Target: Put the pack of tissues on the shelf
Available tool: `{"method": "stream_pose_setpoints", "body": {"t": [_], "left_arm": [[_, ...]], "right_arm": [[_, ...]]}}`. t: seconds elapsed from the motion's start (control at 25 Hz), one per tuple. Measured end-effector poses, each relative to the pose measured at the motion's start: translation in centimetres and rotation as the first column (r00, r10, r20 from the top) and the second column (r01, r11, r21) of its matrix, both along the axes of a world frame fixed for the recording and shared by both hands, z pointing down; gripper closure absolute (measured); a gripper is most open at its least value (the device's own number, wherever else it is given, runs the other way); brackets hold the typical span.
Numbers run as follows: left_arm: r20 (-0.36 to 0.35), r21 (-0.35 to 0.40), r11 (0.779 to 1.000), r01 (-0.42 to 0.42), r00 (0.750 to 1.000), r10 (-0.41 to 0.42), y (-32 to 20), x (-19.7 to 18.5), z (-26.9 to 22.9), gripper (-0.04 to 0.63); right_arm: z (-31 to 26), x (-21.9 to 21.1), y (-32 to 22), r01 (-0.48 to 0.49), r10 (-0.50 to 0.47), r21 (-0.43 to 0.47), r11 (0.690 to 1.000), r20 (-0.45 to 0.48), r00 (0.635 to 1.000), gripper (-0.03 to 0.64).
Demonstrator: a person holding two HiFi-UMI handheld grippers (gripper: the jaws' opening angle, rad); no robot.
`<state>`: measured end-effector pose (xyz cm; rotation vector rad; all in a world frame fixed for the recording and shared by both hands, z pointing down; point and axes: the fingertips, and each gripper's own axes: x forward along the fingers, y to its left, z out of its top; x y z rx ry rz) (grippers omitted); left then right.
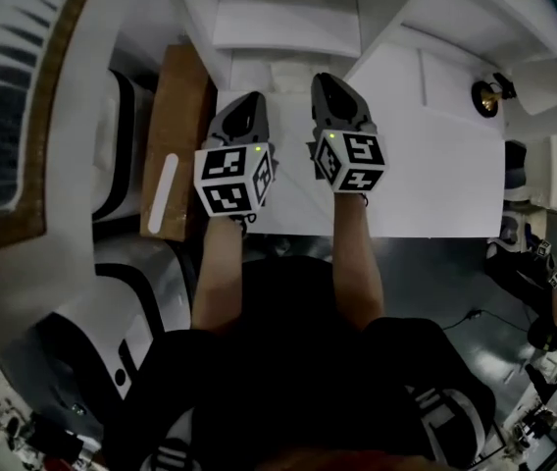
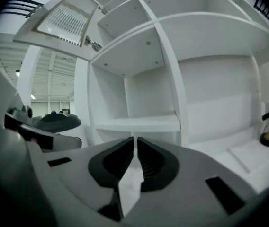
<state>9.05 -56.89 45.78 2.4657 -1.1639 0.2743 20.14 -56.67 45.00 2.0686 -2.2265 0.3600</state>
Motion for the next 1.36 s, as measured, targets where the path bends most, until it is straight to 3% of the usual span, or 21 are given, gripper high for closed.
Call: {"method": "stream_pose_setpoints", "body": {"t": [0.36,0.6,1.36], "left_arm": [[-0.048,0.155,0.987,-0.035,0.998,0.043,1.3,0.8,-7.9,0.584],[-0.07,0.229,0.971,-0.07,0.994,0.089,2.7,1.7,-11.0,0.584],[-0.074,0.234,0.967,-0.102,0.99,0.122,3.6,2.8,-10.7,0.584]], "right_arm": [[-9.4,-1.8,3.9,0.072,-0.063,0.151,0.986,-0.06,0.996,0.589],[-12.0,-1.8,5.4,0.081,-0.063,0.184,0.98,-0.104,0.993,0.588],[-12.5,-1.0,6.7,0.071,-0.046,0.216,0.974,-0.12,0.992,0.598]]}}
